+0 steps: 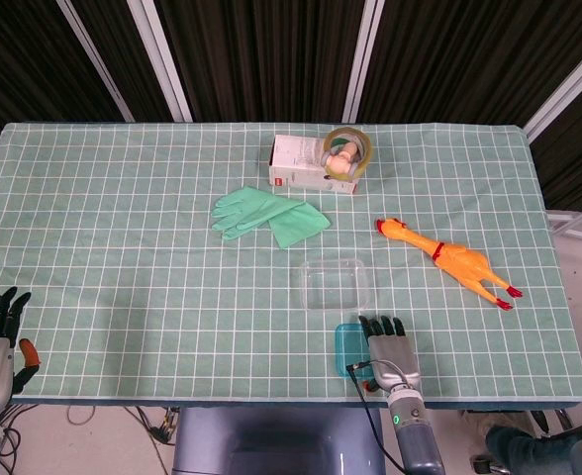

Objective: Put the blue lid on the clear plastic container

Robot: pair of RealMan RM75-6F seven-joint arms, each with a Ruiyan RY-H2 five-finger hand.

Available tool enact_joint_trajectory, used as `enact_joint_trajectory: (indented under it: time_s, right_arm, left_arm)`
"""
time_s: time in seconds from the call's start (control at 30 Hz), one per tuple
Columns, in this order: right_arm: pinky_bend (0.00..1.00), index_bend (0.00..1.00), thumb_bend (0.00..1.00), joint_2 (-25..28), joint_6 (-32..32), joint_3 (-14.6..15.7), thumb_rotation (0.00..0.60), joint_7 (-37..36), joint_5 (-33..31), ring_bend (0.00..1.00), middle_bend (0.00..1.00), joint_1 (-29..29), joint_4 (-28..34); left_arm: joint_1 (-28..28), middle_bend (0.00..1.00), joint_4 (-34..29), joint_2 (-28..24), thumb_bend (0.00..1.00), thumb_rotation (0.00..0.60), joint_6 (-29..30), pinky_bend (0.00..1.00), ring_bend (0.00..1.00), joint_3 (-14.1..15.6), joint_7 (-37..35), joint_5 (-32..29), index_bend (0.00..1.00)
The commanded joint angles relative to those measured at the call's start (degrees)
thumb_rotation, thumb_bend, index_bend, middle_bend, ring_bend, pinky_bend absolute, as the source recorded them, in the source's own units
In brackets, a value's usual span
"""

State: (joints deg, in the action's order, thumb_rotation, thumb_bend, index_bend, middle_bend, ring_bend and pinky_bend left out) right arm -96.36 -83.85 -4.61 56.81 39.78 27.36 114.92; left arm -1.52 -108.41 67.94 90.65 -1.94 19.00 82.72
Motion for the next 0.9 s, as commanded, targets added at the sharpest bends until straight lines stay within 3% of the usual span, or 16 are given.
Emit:
enact_joint_trajectory:
  time_s: [0.03, 0.9]
  right_arm:
    - [0.00, 0.00, 0.17, 0.0, -0.1, 0.0, 0.600, 0.1, -0.1, 0.00, 0.18, 0.2, 0.1]
    - [0.00, 0.00, 0.17, 0.4, -0.3, -0.3, 0.600, 0.3, -2.6, 0.00, 0.18, 1.9, 0.4]
  left_arm:
    - [0.0, 0.00, 0.0, 0.0, 0.76, 0.600, 0.0, 0.00, 0.00, 0.0, 0.0, 0.0, 0.10]
    - [0.0, 0.00, -0.2, -0.1, 0.76, 0.600, 0.1, 0.00, 0.00, -0.2, 0.3, -0.6, 0.10]
